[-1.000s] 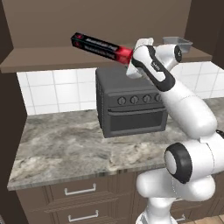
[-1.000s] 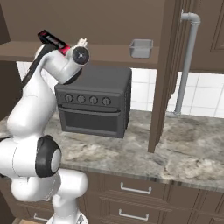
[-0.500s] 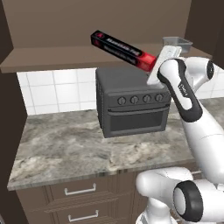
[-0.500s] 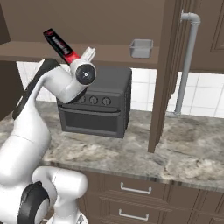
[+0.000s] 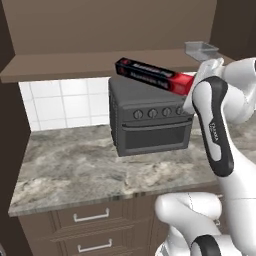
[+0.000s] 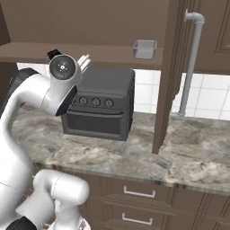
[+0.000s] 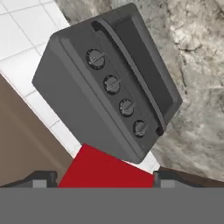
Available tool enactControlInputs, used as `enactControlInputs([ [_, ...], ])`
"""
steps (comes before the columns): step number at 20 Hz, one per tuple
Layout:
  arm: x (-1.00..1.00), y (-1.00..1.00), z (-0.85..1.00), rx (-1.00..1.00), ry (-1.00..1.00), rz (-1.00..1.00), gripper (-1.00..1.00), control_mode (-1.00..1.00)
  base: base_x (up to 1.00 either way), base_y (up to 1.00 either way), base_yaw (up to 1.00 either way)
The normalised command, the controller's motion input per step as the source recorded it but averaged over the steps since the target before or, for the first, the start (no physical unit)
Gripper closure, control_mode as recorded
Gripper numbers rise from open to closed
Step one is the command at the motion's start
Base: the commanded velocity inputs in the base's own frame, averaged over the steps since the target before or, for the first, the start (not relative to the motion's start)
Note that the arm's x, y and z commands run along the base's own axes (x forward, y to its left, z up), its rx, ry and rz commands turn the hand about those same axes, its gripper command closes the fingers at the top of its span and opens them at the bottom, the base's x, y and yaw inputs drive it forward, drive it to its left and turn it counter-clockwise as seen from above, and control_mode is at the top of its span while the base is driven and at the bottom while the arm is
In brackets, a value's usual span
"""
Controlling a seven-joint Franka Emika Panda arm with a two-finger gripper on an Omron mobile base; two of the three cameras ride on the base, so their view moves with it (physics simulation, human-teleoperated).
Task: Retrieve the tupperware and aluminum foil from the cabinet and place them on the dining counter near the plate with shrimp and steak to prepare for storing leftovers.
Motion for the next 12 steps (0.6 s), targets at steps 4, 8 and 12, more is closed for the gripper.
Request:
enactControlInputs([
  [4,0.0,0.0,0.0,0.0,0.0,0.0,1.0,1.0,-1.0,-0.06,-0.12],
  [8,0.0,0.0,0.0,0.0,0.0,0.0,1.0,1.0,-1.0,-0.3,-0.15],
  [12,0.0,0.0,0.0,0.0,0.0,0.0,1.0,1.0,-1.0,-0.39,-0.44],
])
